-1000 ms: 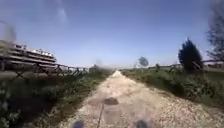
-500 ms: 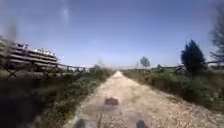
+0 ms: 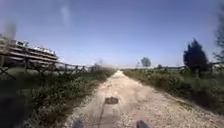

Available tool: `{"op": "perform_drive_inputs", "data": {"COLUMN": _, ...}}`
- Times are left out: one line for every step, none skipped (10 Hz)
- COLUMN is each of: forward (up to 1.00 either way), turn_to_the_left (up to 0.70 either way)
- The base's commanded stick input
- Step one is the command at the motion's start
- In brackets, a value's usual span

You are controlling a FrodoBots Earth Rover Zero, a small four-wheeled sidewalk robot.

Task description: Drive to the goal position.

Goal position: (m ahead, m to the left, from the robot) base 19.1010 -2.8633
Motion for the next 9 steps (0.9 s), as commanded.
{"op": "perform_drive_inputs", "data": {"forward": 0.7, "turn_to_the_left": 0.0}}
{"op": "perform_drive_inputs", "data": {"forward": 0.7, "turn_to_the_left": 0.0}}
{"op": "perform_drive_inputs", "data": {"forward": 0.7, "turn_to_the_left": 0.0}}
{"op": "perform_drive_inputs", "data": {"forward": 0.7, "turn_to_the_left": 0.0}}
{"op": "perform_drive_inputs", "data": {"forward": 0.7, "turn_to_the_left": 0.0}}
{"op": "perform_drive_inputs", "data": {"forward": 0.7, "turn_to_the_left": 0.0}}
{"op": "perform_drive_inputs", "data": {"forward": 0.7, "turn_to_the_left": -0.08}}
{"op": "perform_drive_inputs", "data": {"forward": 0.7, "turn_to_the_left": -0.26}}
{"op": "perform_drive_inputs", "data": {"forward": 0.7, "turn_to_the_left": -0.1}}
